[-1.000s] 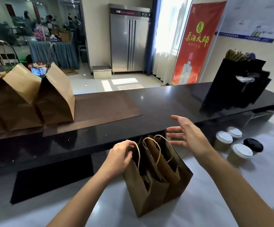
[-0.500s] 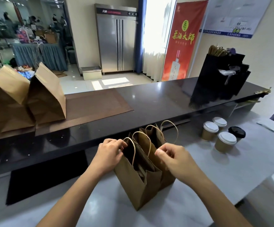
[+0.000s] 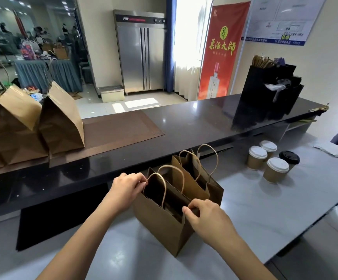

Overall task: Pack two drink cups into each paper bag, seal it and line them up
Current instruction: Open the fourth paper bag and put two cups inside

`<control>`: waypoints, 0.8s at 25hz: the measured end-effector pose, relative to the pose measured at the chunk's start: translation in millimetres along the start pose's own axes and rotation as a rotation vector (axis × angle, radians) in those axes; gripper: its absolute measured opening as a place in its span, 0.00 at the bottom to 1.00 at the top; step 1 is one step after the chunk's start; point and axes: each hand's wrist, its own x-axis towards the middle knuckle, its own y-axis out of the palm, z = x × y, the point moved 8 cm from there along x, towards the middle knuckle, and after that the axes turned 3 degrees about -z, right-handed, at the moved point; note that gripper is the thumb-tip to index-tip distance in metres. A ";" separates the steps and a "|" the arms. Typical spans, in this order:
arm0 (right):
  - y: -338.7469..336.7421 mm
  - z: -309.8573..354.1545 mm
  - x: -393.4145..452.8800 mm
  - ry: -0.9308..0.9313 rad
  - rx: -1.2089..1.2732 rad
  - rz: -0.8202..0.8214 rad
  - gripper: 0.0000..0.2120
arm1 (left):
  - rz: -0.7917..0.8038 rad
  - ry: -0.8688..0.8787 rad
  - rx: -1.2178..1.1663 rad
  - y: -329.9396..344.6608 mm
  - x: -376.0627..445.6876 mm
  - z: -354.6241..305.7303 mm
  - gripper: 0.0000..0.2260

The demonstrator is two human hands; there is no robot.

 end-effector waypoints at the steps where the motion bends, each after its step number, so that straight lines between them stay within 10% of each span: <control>1: 1.0 0.1 -1.2 0.019 -0.016 -0.012 0.15 | 0.020 -0.005 -0.058 -1.5 -1.5 -0.1 0.04; 20: 10.7 9.2 -38.3 0.156 0.076 -0.008 0.29 | 0.277 -0.011 -0.124 -3.2 -71.5 2.9 0.22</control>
